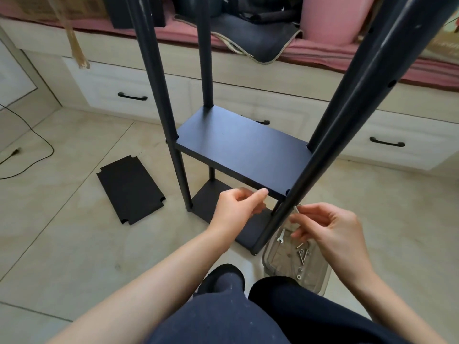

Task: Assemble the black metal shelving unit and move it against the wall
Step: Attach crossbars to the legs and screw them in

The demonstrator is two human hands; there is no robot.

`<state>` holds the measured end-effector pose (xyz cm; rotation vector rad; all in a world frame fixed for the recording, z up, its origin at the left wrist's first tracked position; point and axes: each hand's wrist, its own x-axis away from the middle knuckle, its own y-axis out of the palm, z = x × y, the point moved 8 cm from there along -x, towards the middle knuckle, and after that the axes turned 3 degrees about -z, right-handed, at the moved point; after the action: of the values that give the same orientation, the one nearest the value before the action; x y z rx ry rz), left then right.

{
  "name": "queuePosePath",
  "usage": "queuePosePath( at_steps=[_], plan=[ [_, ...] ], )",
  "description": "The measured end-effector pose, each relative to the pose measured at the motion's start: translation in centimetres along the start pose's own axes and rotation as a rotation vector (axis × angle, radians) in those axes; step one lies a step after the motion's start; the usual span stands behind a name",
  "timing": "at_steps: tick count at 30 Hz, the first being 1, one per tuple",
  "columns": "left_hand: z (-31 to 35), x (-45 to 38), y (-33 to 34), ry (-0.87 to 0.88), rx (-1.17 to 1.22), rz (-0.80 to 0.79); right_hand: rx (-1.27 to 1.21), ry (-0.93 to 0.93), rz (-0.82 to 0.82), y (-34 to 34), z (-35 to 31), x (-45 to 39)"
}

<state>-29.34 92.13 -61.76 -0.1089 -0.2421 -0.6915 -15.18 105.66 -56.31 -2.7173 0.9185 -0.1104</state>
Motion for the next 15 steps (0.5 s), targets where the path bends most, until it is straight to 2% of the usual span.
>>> queuePosePath(
  at_steps=[2,6,15],
  plan=[
    [-1.2,-0.7,1.4,-0.149,0.231,-0.136,0.016,-0.012,0.000,0.0,-0.2,0.0],
    [0.0,-1.0,4.0,-0.086,0.414,-0.304,0.097,-0.057,0.001,-0.2,-0.7,0.2],
    [-0.3,-1.6,5.0,-0.134,0.405,-0.282,0.181,-0.133,0.045,0.1,-1.3,0.4]
  ],
)
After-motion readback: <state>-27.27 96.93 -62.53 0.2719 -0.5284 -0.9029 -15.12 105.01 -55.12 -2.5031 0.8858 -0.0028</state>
